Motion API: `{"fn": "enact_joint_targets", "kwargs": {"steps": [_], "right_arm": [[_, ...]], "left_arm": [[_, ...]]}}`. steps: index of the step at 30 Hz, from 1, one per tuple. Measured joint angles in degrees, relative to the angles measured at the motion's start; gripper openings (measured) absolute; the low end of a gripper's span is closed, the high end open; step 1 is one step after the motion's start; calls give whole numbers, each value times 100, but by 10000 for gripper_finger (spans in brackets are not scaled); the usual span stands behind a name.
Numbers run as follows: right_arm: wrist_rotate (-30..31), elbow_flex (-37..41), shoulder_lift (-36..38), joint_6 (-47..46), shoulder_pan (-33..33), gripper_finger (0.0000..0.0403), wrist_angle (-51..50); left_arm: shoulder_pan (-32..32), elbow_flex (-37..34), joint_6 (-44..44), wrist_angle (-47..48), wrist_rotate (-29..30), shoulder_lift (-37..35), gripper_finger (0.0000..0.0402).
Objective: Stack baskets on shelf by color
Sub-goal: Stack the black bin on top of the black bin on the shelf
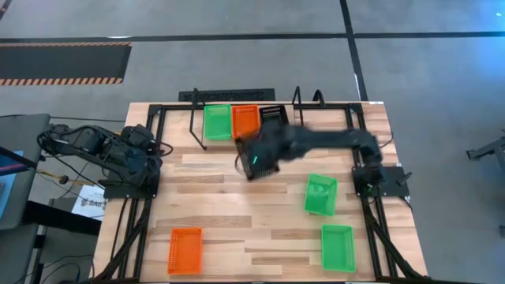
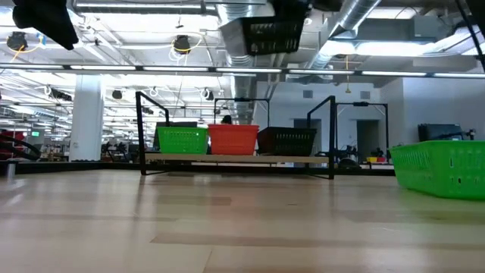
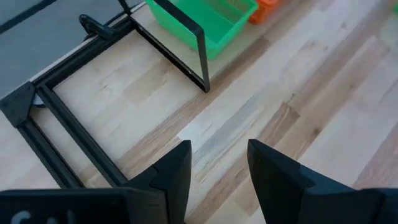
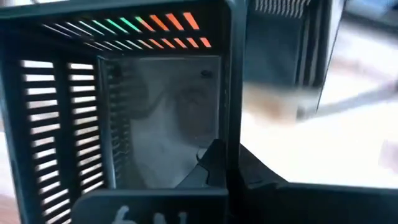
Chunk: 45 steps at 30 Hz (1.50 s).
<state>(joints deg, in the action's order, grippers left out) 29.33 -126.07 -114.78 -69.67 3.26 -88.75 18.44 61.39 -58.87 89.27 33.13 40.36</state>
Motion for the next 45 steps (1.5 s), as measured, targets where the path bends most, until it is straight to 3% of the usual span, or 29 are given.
{"fn": "enact_joint_targets", "kwargs": {"steps": [7, 17, 27, 33, 38, 45], "right_arm": [[180, -8, 711, 1943, -1380, 3, 214], [-1758, 5, 163, 4070, -2953, 2, 1198], [-2504, 29, -543, 4277, -3365, 2, 1564], [-2508, 97, -494, 4273, -3420, 2, 1600], [-2411, 97, -3, 4270, -3504, 2, 1226], [-1351, 94, 1307, 3663, -3512, 2, 229]], "left_arm": [[-1, -21, -563, -8, 209, 4, 144], [-1, -584, -1716, -21, 196, 11, 144], [-1, -810, -2294, -25, 63, 13, 144], [-1, -811, -2260, -24, 63, 13, 144], [-1, -811, -2120, -21, -99, 13, 144], [-1, -811, -1982, -19, -232, 11, 144]]}}
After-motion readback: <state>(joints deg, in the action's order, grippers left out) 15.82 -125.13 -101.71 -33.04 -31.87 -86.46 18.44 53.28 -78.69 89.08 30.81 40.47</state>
